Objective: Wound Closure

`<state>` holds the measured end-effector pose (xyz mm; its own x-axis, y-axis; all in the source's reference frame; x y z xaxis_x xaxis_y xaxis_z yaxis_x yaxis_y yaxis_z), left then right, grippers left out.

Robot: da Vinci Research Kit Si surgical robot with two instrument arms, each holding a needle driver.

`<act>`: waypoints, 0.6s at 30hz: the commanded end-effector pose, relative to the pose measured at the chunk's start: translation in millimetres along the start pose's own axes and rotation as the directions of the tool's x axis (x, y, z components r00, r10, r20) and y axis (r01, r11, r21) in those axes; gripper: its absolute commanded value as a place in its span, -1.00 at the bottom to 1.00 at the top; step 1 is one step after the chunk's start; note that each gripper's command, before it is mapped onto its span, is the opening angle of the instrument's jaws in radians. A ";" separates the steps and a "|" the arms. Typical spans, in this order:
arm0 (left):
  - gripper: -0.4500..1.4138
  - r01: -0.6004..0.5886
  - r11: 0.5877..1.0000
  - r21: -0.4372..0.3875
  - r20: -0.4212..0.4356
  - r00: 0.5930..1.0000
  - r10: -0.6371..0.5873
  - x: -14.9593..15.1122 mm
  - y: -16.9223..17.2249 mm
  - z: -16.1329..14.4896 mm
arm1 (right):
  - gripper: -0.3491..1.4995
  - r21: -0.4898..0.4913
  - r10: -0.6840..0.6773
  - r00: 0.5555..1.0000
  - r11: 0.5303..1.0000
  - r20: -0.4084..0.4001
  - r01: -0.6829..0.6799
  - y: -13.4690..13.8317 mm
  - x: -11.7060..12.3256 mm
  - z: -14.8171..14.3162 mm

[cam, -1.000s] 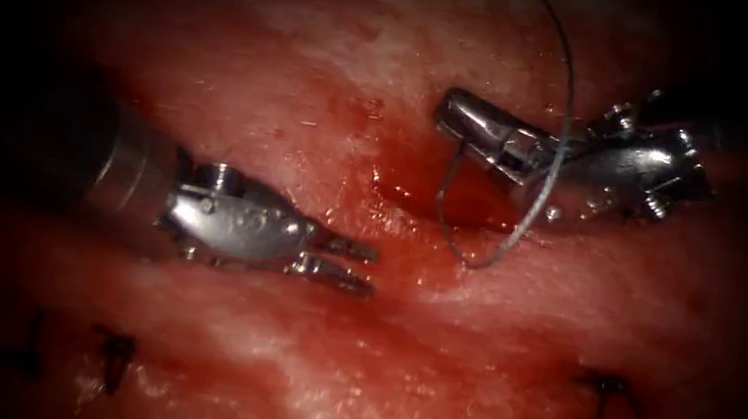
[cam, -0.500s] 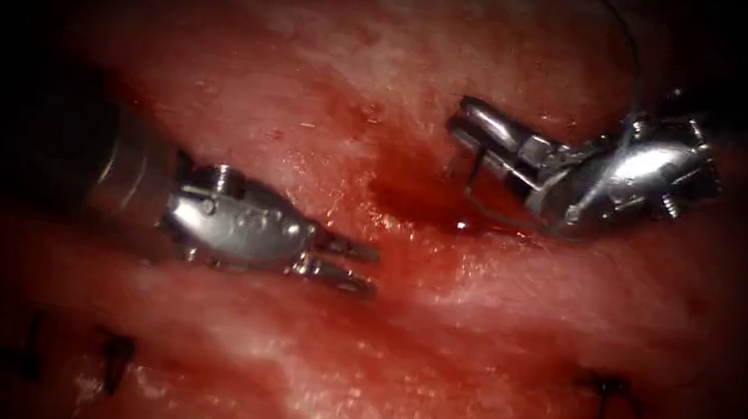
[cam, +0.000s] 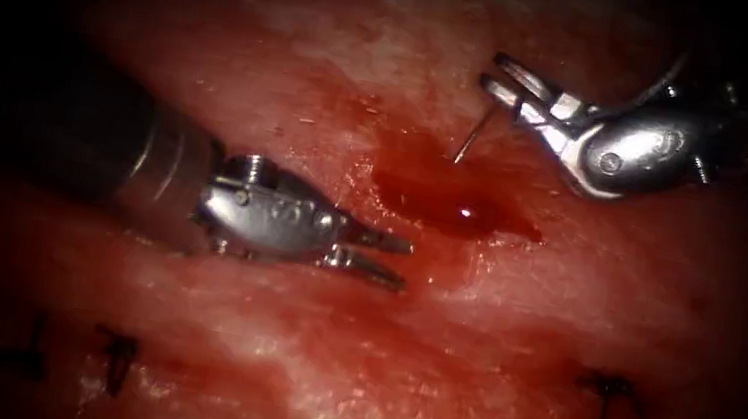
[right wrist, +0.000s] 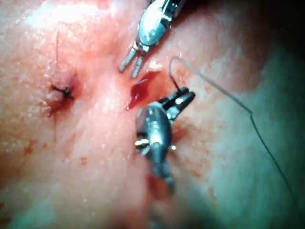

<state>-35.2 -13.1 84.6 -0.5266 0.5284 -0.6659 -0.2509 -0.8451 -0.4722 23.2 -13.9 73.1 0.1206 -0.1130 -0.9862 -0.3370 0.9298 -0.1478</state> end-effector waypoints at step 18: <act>-0.60 -0.015 1.000 0.022 0.003 1.000 0.015 -2.1 -0.1 2.0 | -1.00 0.039 0.101 0.994 0.994 0.036 -0.102 -0.3 -0.5 0.7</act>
<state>-35.1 -13.7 87.0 -0.5343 0.5142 -0.6709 -0.2632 -0.8554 -0.4460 23.1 -13.4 73.2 0.1210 -0.0040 -0.9927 -0.3126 0.9490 -0.0419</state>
